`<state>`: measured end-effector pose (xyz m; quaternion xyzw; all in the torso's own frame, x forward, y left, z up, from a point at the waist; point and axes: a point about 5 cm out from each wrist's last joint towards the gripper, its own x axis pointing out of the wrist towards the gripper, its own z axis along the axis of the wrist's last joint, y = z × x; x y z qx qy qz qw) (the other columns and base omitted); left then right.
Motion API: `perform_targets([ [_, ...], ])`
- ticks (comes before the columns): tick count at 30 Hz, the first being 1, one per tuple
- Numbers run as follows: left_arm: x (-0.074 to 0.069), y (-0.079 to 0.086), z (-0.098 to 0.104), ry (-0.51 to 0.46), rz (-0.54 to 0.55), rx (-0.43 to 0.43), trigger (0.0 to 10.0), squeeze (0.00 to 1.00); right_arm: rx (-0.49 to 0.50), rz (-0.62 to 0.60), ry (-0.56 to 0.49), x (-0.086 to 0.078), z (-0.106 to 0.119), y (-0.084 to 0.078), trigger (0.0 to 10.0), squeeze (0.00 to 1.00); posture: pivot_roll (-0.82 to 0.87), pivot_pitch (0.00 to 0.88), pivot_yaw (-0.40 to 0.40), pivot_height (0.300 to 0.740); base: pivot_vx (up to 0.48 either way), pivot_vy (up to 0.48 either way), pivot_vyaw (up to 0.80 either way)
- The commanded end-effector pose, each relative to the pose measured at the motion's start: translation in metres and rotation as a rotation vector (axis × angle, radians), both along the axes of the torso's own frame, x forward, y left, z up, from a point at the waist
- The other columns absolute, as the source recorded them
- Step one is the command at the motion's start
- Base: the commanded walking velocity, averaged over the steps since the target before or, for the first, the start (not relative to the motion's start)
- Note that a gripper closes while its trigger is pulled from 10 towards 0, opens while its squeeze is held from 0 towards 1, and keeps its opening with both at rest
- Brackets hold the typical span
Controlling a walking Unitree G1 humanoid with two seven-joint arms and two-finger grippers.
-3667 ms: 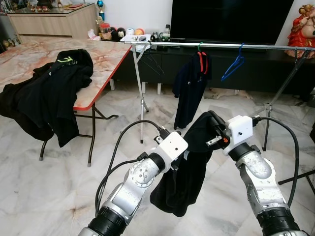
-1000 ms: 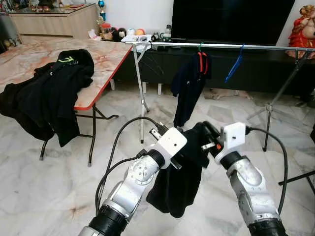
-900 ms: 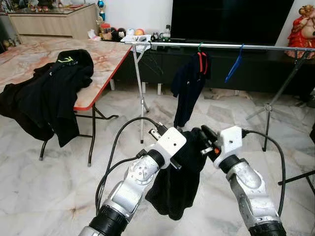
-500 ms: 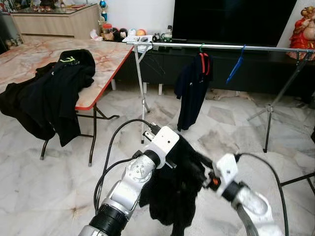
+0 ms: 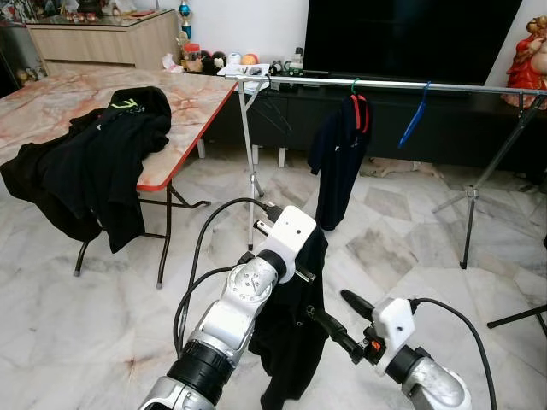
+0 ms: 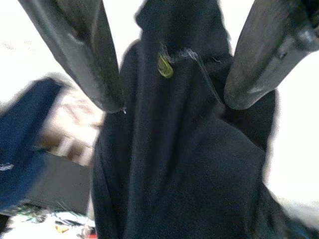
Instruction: Hang hanger
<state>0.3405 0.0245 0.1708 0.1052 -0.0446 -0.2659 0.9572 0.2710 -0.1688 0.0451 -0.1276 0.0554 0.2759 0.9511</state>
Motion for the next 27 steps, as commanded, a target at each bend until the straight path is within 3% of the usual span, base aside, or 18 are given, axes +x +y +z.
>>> perform_targets([
  [1,0.003,-0.006,0.014,-0.026,-0.008,-0.025,0.0,0.0,-0.033,-0.064,-0.034,0.002,-0.002,0.0,10.0,1.0,0.06,0.017,-0.015,0.74,0.0,0.0,0.0],
  [4,0.002,-0.012,0.019,-0.02,-0.028,-0.045,0.0,0.0,0.019,-0.17,-0.024,0.003,-0.008,-0.001,10.0,1.0,0.07,0.017,-0.016,0.74,0.0,0.0,0.0],
  [6,0.001,-0.02,0.023,-0.01,-0.053,-0.068,0.0,0.0,0.052,-0.157,0.021,-0.001,-0.018,0.008,10.0,0.97,0.07,0.017,-0.016,0.74,0.0,0.0,0.0],
  [7,0.0,-0.022,0.024,-0.005,-0.059,-0.073,0.0,0.0,0.04,-0.144,0.025,-0.003,-0.02,0.011,10.0,0.0,0.07,0.017,-0.016,0.74,0.0,0.0,0.0],
  [11,-0.002,-0.036,0.025,0.032,-0.103,-0.089,0.0,0.0,-0.109,-0.148,-0.023,-0.006,-0.031,0.02,10.0,0.0,0.07,0.017,-0.018,0.74,0.0,0.0,0.0],
  [14,-0.005,-0.046,0.026,0.039,-0.135,-0.086,0.0,0.0,-0.158,-0.157,-0.048,-0.008,-0.035,0.024,10.0,0.0,0.06,0.018,-0.019,0.74,0.0,0.0,0.0],
  [18,-0.008,-0.056,0.032,0.033,-0.167,-0.099,0.0,0.0,-0.167,-0.195,-0.068,-0.009,-0.037,0.023,10.0,0.0,0.06,0.019,-0.018,0.74,0.0,0.0,0.0],
  [27,-0.01,-0.058,0.035,0.036,-0.182,-0.123,0.0,0.0,-0.228,-0.306,-0.155,-0.004,-0.033,0.009,10.0,0.0,0.06,0.021,-0.014,0.74,0.0,0.0,0.0],
])
